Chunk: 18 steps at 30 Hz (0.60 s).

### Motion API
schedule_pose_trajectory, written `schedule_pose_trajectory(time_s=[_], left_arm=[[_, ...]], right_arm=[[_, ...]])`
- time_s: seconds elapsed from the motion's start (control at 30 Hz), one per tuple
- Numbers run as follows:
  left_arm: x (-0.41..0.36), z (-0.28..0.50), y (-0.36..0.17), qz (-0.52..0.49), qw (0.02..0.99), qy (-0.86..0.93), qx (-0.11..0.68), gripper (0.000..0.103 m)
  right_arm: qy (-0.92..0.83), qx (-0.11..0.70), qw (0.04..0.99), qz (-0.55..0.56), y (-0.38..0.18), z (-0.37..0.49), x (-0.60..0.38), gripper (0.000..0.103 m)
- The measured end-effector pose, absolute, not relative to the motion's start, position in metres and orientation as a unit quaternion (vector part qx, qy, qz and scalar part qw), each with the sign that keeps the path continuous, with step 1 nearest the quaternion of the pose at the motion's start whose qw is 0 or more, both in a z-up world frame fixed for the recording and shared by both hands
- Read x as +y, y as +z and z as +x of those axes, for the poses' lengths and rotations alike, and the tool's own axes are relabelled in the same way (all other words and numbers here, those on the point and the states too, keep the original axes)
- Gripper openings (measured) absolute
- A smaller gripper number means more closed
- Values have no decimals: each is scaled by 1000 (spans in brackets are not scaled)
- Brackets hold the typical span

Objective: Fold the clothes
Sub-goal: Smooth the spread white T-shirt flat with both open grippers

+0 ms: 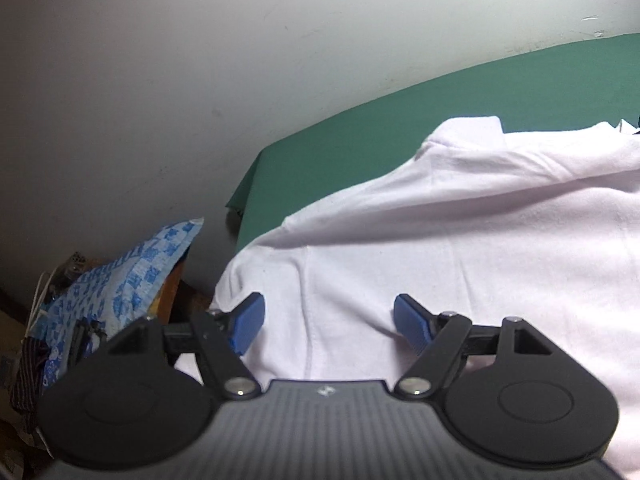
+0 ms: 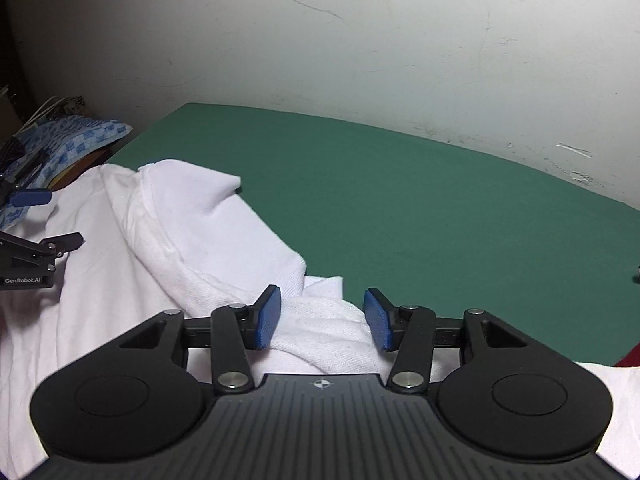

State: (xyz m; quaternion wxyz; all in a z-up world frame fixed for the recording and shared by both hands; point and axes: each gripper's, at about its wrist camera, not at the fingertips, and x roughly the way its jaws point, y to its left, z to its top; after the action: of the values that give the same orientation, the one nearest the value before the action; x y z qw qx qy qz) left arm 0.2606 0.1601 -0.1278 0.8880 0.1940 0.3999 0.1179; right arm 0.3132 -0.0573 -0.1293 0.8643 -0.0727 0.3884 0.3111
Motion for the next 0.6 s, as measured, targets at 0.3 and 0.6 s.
schedule_pose_trajectory(time_s=[0.3,0.6], left_arm=[[150,257,-134,206,891,116,387,80],[161,259,-134,173,899,114,386,83]], right_arm=[[207,262,939,-81,-114,305,-57,10],[192,285,939,17,-107,321,-83,16]])
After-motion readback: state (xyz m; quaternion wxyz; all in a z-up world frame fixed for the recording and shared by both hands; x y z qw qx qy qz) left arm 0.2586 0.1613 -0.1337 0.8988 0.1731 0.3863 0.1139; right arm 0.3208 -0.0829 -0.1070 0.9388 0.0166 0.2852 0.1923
